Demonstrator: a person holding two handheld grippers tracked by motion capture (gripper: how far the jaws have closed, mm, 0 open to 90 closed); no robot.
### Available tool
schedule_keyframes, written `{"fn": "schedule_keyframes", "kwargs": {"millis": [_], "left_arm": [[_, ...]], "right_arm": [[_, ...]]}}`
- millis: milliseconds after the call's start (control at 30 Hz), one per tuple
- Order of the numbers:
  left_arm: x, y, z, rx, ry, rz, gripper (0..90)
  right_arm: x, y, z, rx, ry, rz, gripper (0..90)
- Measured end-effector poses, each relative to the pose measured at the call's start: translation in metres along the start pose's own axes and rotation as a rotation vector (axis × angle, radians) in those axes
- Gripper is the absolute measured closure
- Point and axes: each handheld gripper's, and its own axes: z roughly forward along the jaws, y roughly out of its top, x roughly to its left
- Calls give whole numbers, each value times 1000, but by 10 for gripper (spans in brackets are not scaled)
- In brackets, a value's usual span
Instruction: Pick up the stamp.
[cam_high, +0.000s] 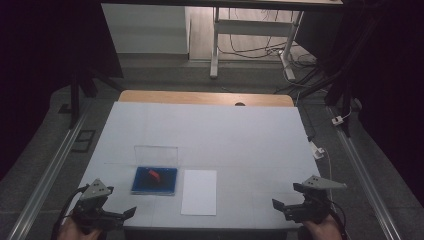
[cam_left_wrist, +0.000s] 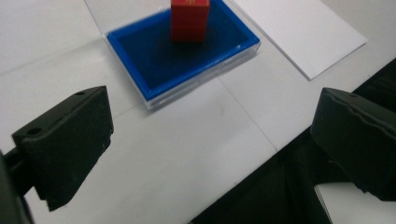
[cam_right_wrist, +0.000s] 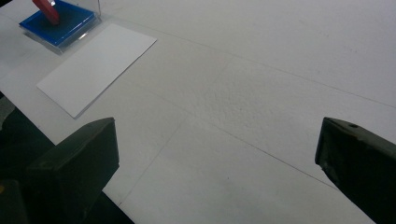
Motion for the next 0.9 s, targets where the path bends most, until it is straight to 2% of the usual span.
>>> {"fn": "schedule_keyframes", "kwargs": {"millis": [167,267,433,567,700,800,900], "left_arm": [[-2,5,2,-27,-13,26,0],[-1,6,4,-35,-26,29,0],[0,9,11,-50,-39,43,0],[0,13,18,-59,-48,31,0],[1,16,21,-58,-36,45,0],[4,19,24,-61,-43,40,0],[5,22,29,-41,-39,39,0]], "right_arm": [[0,0,0,0,4,-1,0],[3,0,1,16,2,-29,2],[4,0,2,19,7,-40,2],[4,0,2,17,10,-39,2],[3,0,1,15,12,-40,2],[4,0,1,17,12,-42,2],[4,0,2,17,14,-44,2]]}}
